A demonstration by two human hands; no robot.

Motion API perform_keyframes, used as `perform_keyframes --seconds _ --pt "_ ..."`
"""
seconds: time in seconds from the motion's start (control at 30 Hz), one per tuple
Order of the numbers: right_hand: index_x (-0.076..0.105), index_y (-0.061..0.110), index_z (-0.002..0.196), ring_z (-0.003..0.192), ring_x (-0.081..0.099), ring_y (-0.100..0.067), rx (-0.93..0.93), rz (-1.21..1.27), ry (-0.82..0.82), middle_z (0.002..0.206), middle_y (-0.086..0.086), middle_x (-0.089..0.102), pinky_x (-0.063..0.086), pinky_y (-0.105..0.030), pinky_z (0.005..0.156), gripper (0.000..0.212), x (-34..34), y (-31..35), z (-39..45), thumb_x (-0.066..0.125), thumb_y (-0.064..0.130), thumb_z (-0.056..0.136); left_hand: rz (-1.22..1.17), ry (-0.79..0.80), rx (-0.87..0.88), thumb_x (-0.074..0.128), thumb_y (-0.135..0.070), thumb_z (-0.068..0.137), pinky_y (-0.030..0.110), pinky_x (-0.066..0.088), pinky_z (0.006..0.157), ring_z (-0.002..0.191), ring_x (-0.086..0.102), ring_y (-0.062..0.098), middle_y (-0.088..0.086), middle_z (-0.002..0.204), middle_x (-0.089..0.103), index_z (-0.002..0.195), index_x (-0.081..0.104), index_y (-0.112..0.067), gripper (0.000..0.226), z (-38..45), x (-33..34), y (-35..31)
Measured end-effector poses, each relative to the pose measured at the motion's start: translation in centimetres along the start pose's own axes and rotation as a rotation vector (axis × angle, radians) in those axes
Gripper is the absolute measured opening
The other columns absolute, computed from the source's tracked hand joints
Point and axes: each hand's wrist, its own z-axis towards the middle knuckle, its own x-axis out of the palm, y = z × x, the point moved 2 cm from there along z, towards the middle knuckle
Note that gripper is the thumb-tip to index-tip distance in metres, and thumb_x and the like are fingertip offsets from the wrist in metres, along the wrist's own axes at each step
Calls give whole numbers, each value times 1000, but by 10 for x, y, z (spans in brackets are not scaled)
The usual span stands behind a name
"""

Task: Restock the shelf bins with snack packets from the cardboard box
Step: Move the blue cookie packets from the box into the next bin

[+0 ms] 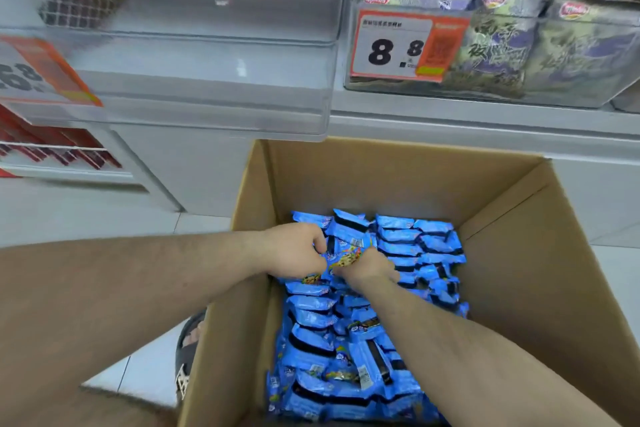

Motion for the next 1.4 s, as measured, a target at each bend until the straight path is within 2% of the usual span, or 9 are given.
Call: perform_keyframes --seconds 0.2,0.3,0.4,0.5,0.6,0.7,0.93,1.2,1.4 --pt "47 14 106 77 54 -21 59 1003 250 98 -10 56 51 -35 66 26 -35 -13 -12 66 6 90 -379 -49 -180 63 -31 87 29 33 59 68 45 24 9 77 50 120 42 -22 40 3 4 1" --pt "58 11 100 85 61 -19 -47 1302 535 101 -8 68 50 -30 68 9 -55 -3 -33 56 3 95 -579 -62 -256 66 -48 85 36 51 75 104 56 27 10 125 55 148 15 -33 83 2 5 -3" --pt "64 10 104 81 66 -20 -146 1388 734 95 -9 71 51 -30 70 14 -67 6 -45 56 13 93 -913 -95 -250 70 -29 88 34 58 70 83 66 20 7 114 63 140 32 -31 64 5 4 -5" --pt "63 8 97 78 66 -26 -11 1158 541 91 -12 67 50 -35 70 34 -58 -9 -28 61 42 91 -853 -196 -197 74 -13 83 25 54 53 57 63 14 13 99 68 120 46 -27 49 6 -4 -1" --pt "45 15 74 56 43 -21 -63 327 163 62 -2 44 33 -33 59 50 -31 -35 -12 63 60 80 -714 -207 -179 80 -16 77 29 58 60 64 65 19 12 100 68 104 46 -25 45 2 -14 4" --pt "50 21 100 91 56 -23 -186 -91 110 94 -1 57 43 -34 69 65 1 -41 -23 56 78 67 -620 -206 -146 83 -14 71 38 60 71 68 66 24 16 103 66 92 43 -25 47 -1 -18 6" --pt "31 24 121 102 55 -28 -232 -141 100 107 -3 56 45 -43 89 67 11 -29 -48 70 48 71 -501 -268 -48 80 -7 70 34 48 58 57 58 25 18 103 63 85 39 -22 46 -8 -34 -9" --pt "38 19 142 47 34 -15 -231 81 158 68 -4 47 25 -28 42 58 -76 -41 -58 51 -2 90 -468 -250 121 74 0 79 30 60 61 81 65 21 9 111 56 95 56 -30 39 -46 -65 -32" --pt "51 12 123 62 43 -20 -259 -86 251 99 -14 58 35 -36 56 35 -49 -55 -67 60 14 90 -476 -208 177 74 2 79 33 61 66 83 65 20 10 108 60 93 59 -25 34 -85 -60 -37"
